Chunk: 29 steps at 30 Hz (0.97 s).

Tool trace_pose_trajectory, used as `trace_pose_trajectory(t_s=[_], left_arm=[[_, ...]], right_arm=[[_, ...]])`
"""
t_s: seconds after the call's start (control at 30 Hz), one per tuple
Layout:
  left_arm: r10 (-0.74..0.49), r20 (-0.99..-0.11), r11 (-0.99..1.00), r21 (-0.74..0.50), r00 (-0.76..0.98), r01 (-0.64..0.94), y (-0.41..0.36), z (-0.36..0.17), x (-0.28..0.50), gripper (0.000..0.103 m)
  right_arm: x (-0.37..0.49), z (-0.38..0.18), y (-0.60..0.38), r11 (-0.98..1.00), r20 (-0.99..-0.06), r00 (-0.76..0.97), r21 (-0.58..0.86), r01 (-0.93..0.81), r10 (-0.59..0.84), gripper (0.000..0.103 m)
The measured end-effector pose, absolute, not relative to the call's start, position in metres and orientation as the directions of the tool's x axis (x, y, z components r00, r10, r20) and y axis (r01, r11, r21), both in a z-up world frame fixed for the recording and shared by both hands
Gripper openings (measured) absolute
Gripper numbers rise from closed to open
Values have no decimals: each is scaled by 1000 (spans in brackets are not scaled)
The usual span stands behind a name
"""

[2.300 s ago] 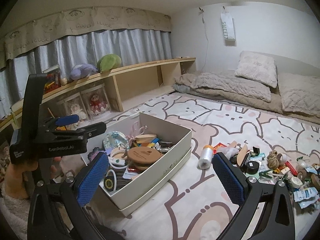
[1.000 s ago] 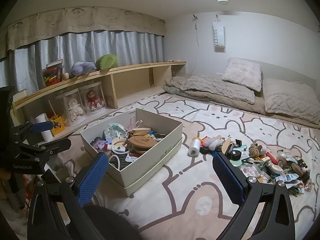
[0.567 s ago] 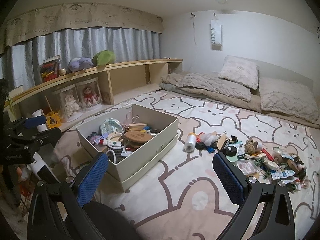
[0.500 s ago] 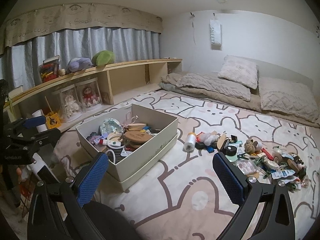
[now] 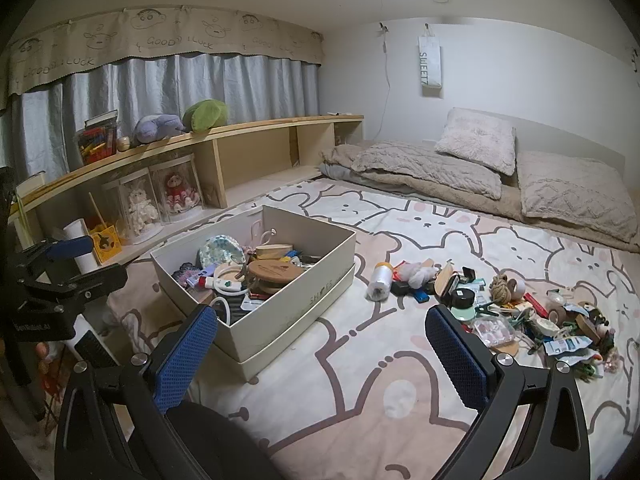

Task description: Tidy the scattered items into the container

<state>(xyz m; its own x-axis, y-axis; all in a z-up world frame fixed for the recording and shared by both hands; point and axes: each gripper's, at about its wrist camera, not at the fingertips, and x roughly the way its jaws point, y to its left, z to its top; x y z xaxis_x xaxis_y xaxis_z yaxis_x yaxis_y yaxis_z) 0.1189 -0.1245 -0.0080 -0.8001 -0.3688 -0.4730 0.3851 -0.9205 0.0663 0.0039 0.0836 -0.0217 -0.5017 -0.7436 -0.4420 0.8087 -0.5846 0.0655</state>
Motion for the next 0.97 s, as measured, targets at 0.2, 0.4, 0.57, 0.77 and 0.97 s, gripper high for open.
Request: trace_pose_trajectory(t_s=[0.2, 0.4, 0.57, 0.77, 0.97], left_arm=[[-361, -481, -922, 59, -799, 381, -125, -11, 117, 103], [-360, -467, -925, 61, -808, 376, -122, -11, 117, 103], [-393, -469, -911, 83, -791, 403, -120, -12, 115, 103], [-374, -465, -919, 71, -802, 387, -119, -14, 117, 103], [-378, -459, -918, 71, -804, 390, -118, -13, 119, 103]], right_arm=[[4, -23, 84, -587, -443, -503, 67, 807, -742, 103], [3, -23, 84, -586, -442, -502, 68, 808, -744, 103], [4, -23, 84, -583, -441, -500, 69, 809, -746, 103], [4, -21, 83, -582, -441, -499, 67, 811, -746, 103], [4, -20, 83, -581, -441, -498, 67, 811, -746, 103]])
